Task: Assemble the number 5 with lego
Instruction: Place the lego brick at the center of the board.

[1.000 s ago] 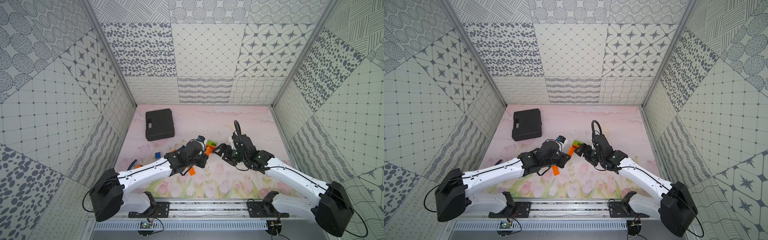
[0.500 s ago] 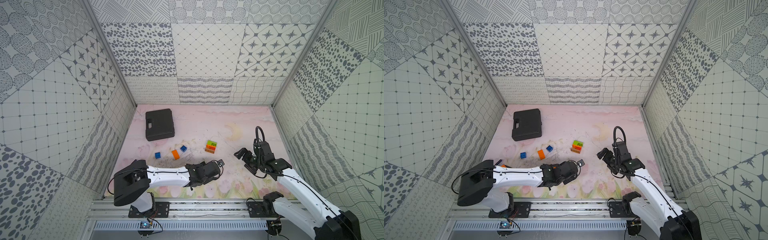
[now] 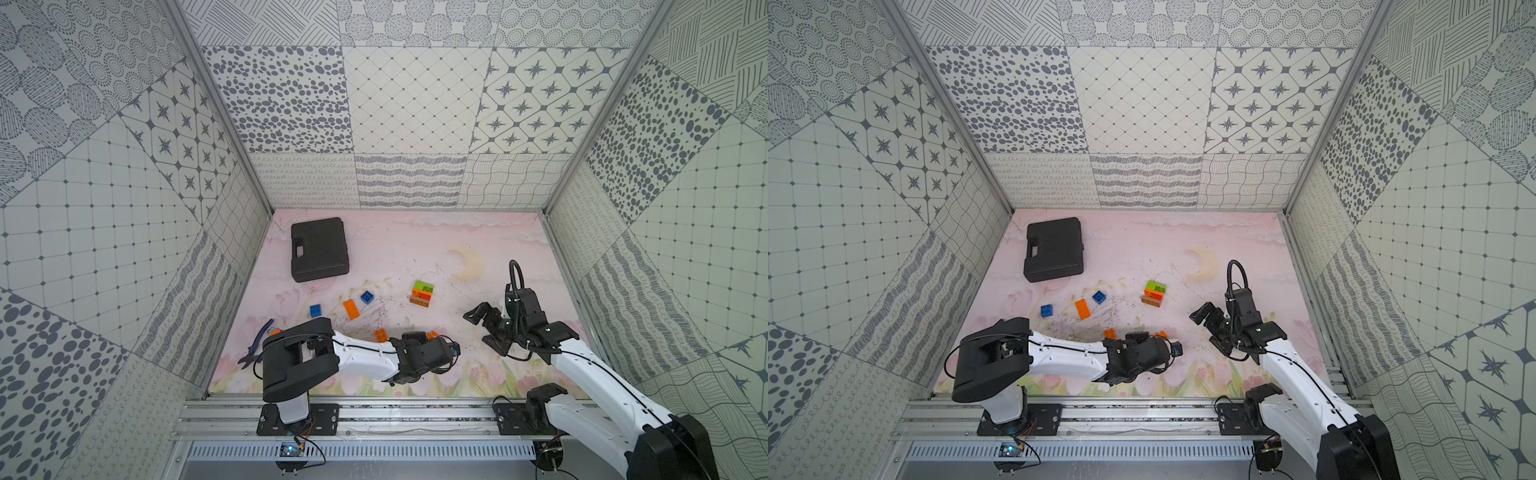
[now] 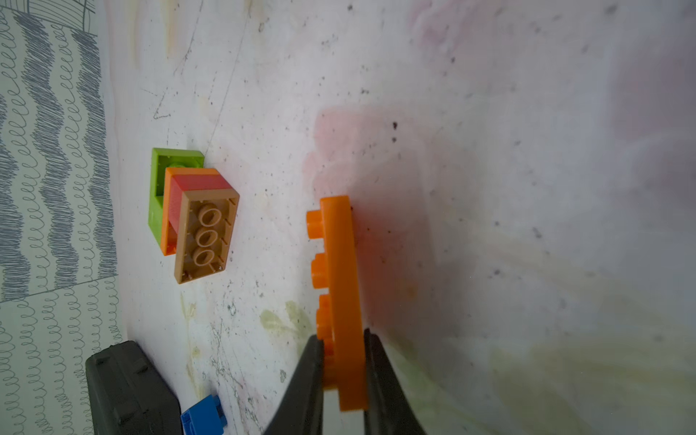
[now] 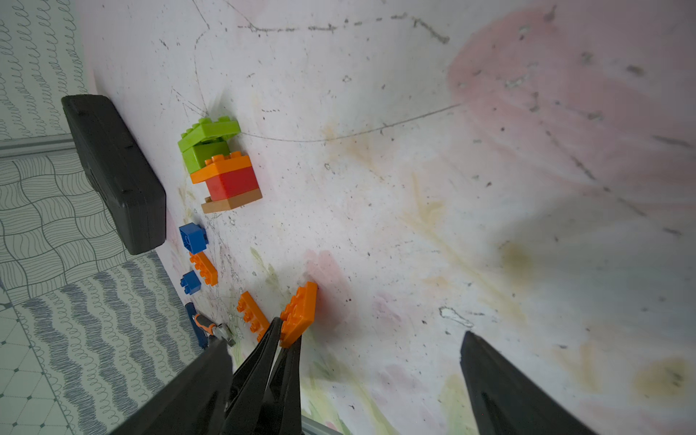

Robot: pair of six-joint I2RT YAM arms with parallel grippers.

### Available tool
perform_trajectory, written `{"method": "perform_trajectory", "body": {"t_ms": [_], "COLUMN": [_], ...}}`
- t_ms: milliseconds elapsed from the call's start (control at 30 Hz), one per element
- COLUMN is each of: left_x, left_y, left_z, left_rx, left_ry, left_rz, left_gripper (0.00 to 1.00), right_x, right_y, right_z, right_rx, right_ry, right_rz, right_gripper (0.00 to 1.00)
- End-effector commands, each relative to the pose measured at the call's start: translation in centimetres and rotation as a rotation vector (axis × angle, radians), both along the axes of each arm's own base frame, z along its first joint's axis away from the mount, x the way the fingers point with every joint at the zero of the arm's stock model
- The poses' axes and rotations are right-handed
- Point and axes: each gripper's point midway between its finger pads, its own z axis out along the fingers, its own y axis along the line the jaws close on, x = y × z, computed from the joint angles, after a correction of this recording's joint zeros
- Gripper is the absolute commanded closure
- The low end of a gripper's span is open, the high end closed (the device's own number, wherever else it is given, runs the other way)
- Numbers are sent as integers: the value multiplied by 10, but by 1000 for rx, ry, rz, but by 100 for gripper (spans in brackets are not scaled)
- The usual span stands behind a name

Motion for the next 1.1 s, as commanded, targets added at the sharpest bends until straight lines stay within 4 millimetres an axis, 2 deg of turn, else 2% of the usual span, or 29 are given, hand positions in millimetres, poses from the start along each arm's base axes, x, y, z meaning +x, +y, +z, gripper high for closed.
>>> {"method": "perform_trajectory", "body": {"t_ms": [0, 100, 267, 700, 733, 867, 967, 1067], "left_x": [3, -4, -9, -37, -40, -49, -50, -22], "left_y": [0, -1, 5, 10, 9, 5, 5, 27], "left_z": [0, -2, 0, -13, -11, 5, 29, 72], "left_rx": [58, 26, 40, 40, 23, -89, -245, -450], "left_ry": [-36, 15, 24, 114, 123, 186, 203, 81], "left_rz": [-29, -30, -34, -53, -53, -31, 25, 202], "left_gripper": [93, 86, 81, 65, 64, 59, 57, 48], "right_x": [7, 8, 7, 3, 6, 8, 6, 2], "right_y": [5, 6, 8, 11, 12, 19, 33, 45], "right_z": [7, 7, 6, -2, 4, 9, 12, 11], "right_rx": [36, 36, 31, -6, -6, -53, -139, -283], "right_ry": [-30, -30, -16, 21, 6, -2, -16, -22], "right_rz": [1, 5, 30, 77, 81, 139, 254, 358], "right_gripper": [1, 1, 1, 1, 1, 1, 5, 6]}}
